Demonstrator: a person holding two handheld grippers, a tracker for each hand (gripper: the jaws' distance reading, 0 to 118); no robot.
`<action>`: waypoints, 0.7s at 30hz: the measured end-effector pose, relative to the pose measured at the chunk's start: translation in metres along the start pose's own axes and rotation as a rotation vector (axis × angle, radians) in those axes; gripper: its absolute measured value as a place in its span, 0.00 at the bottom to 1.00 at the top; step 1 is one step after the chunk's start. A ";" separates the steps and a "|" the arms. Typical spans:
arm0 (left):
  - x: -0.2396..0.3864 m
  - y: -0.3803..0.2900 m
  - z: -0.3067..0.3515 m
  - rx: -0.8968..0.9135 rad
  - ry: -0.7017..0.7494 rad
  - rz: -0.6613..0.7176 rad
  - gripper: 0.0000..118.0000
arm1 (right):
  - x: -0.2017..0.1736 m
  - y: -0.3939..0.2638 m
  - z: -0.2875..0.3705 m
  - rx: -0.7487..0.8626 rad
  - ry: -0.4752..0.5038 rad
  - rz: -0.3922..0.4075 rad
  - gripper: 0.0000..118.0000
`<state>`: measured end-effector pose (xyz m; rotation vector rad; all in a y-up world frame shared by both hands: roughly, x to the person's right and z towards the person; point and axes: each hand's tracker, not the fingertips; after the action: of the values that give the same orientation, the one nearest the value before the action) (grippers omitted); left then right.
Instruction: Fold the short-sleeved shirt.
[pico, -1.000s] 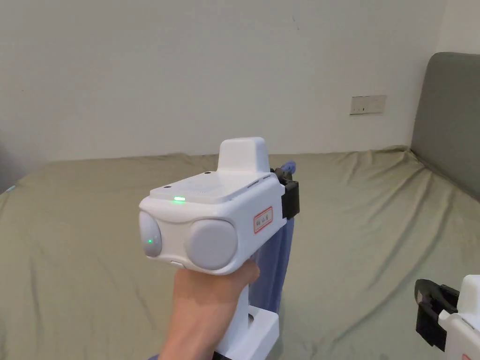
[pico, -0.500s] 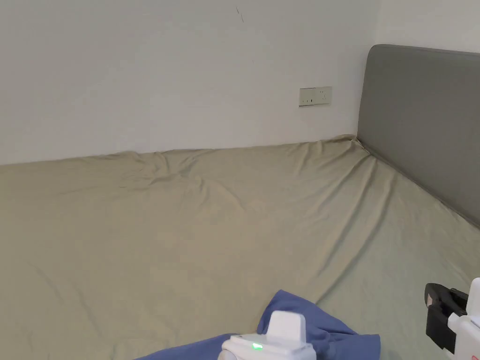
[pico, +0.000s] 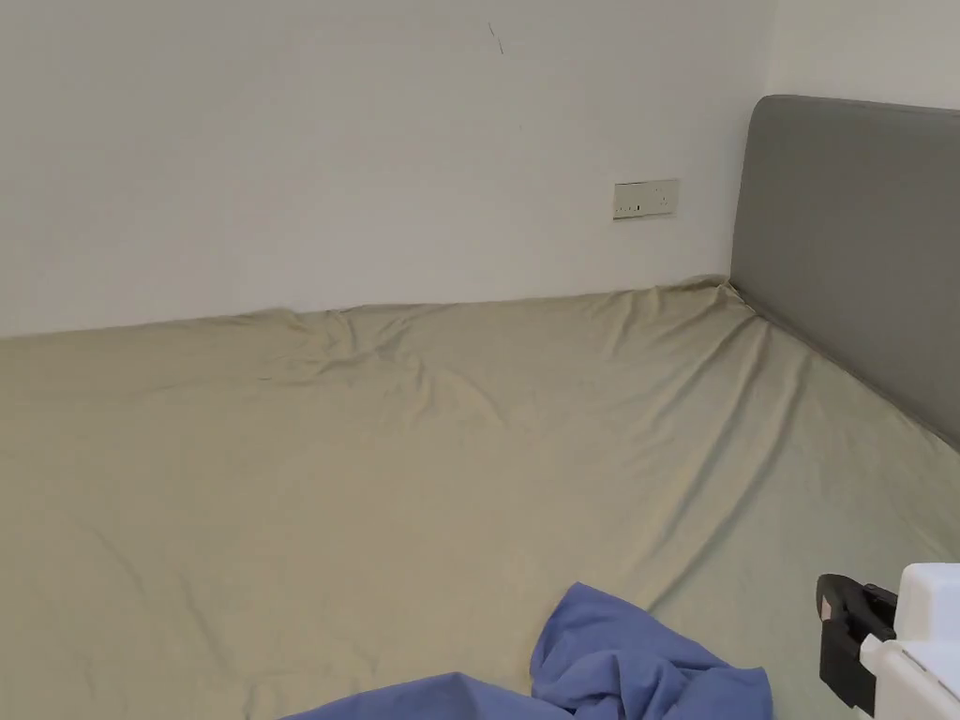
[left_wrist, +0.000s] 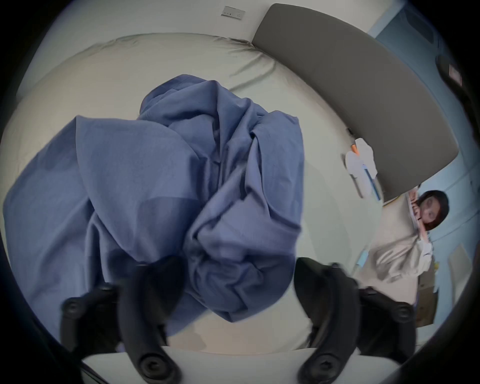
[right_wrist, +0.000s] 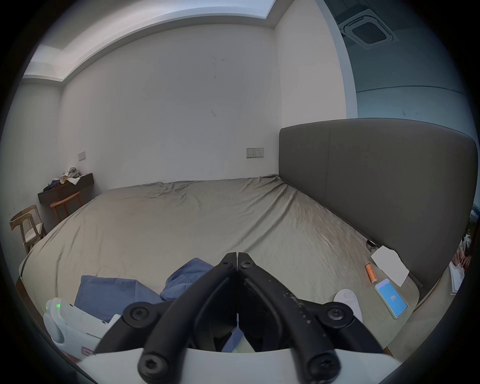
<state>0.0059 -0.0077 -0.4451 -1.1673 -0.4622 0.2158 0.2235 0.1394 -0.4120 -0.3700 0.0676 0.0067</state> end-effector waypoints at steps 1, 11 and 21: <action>-0.005 -0.001 0.010 0.022 -0.047 0.021 0.92 | -0.001 0.001 0.001 0.002 0.001 -0.001 0.01; -0.088 -0.029 0.289 0.879 0.410 0.087 0.93 | -0.023 0.013 0.020 0.055 0.028 0.022 0.01; -0.164 -0.117 0.362 0.805 0.568 0.251 0.00 | -0.048 0.013 0.023 0.052 0.044 0.020 0.01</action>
<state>-0.3133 0.1837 -0.2633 -0.4450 0.2725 0.2429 0.1773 0.1598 -0.3921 -0.3178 0.1149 0.0167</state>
